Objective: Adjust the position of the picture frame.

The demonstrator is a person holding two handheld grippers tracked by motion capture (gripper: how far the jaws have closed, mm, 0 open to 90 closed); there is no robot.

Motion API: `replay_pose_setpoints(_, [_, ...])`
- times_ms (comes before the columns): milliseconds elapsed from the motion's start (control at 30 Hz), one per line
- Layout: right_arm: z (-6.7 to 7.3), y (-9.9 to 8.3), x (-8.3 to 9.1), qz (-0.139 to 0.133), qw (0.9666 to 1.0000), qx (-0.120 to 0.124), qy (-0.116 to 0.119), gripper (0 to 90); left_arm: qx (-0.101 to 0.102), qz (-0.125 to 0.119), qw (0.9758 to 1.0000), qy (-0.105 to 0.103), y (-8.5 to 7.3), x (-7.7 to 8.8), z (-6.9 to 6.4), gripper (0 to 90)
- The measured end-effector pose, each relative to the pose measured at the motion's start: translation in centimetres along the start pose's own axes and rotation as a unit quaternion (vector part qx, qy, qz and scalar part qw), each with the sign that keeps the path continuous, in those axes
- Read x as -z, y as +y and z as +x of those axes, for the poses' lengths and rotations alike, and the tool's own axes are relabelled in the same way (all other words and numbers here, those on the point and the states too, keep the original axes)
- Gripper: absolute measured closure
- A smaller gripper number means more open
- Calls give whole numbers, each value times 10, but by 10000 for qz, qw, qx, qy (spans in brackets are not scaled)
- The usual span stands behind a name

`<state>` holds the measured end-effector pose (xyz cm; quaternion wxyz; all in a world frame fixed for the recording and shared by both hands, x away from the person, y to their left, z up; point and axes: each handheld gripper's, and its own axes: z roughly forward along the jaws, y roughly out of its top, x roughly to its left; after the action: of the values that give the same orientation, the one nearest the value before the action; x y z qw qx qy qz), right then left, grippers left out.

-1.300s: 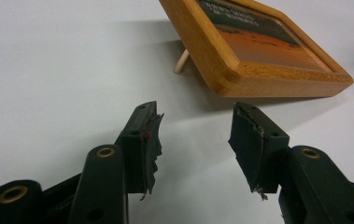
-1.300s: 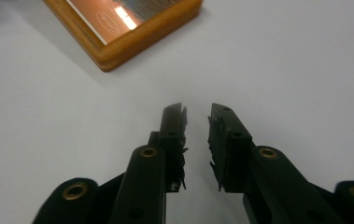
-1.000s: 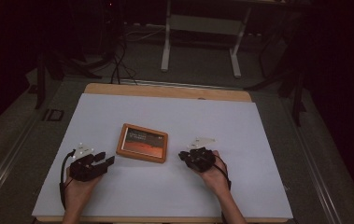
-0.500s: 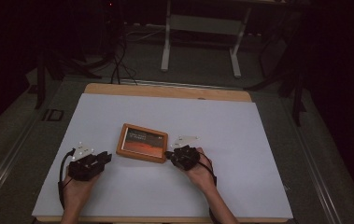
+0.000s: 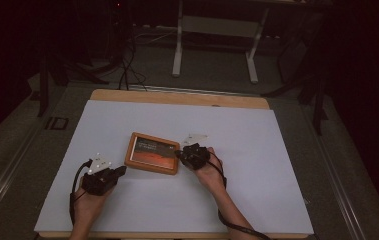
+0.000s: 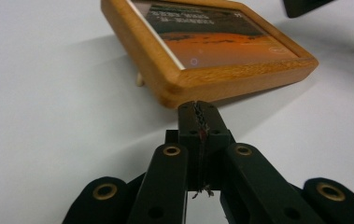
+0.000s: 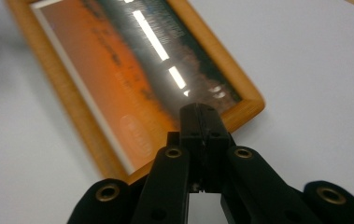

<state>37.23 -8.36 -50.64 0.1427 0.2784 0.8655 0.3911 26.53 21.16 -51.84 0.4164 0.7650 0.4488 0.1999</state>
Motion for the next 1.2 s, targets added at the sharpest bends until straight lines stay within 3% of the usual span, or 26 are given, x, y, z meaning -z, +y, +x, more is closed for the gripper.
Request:
replay_pose_setpoints(100, [-6,4,-10,26,9999,-49,-132,899,-92,9,10000,11,2,-3,-4,895])
replay_pose_setpoints(300, [-19,16,-24,-88,9989,-268,-382,899,-93,19,9999,46,3,-8,-5,896])
replay_pose_setpoints(467, [-31,25,-37,-73,9982,-439,-396,898,-130,42,9999,26,4,-11,-7,896])
replay_pose_setpoints(633, [-42,32,-52,117,9971,-611,-449,898,-147,64,9999,14,5,-14,-8,896])
replay_pose_setpoints(800, [-44,35,-66,454,9966,-638,-246,900,-154,86,9998,45,4,-14,-7,896])
replay_pose_setpoints(867, [-47,34,-65,513,9958,-755,-52,900,-136,102,9998,55,4,-14,-6,896])
replay_pose_setpoints(967, [-42,30,-61,647,9968,-470,58,900,-61,139,9999,81,3,-14,-4,895])
replay_pose_setpoints(1200, [-32,17,-45,595,9975,-344,150,900,30,169,9997,149,3,-15,-1,895])
